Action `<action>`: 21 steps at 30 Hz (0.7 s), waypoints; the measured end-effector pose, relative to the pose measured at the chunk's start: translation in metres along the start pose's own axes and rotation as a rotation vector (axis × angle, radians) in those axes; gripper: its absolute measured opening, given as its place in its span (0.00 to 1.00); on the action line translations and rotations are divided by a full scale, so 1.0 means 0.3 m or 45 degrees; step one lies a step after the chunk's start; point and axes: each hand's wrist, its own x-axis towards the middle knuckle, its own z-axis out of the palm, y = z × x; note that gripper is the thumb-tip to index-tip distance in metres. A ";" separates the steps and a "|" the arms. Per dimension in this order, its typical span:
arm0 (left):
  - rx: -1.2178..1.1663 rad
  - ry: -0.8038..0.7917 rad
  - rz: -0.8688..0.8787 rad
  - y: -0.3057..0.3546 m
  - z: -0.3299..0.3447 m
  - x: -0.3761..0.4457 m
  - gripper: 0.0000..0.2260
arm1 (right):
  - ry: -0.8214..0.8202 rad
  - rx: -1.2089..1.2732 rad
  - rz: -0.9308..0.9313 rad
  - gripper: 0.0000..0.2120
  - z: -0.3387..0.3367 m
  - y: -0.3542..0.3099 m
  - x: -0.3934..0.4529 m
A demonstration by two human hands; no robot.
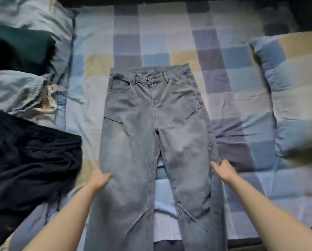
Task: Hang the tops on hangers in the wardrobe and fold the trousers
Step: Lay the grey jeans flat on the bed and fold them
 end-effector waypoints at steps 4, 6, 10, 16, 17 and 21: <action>0.037 0.133 -0.077 -0.208 0.105 0.097 0.17 | 0.035 -0.033 0.154 0.35 0.158 0.099 0.048; 0.081 0.200 -0.127 -0.296 0.163 0.114 0.24 | 0.041 -0.020 0.219 0.39 0.225 0.145 0.074; 0.441 0.456 -0.240 -0.400 0.231 0.097 0.39 | 0.118 -0.030 0.269 0.34 0.299 0.201 0.067; -0.037 0.115 -0.180 -0.464 0.211 0.103 0.27 | 0.053 0.382 0.136 0.12 0.278 0.246 0.027; -0.124 0.004 -0.157 -0.465 0.197 0.087 0.26 | -0.004 0.547 0.129 0.13 0.265 0.259 0.013; 0.270 -0.294 -0.092 -0.537 0.171 0.002 0.21 | -0.047 0.677 0.150 0.20 0.230 0.383 -0.032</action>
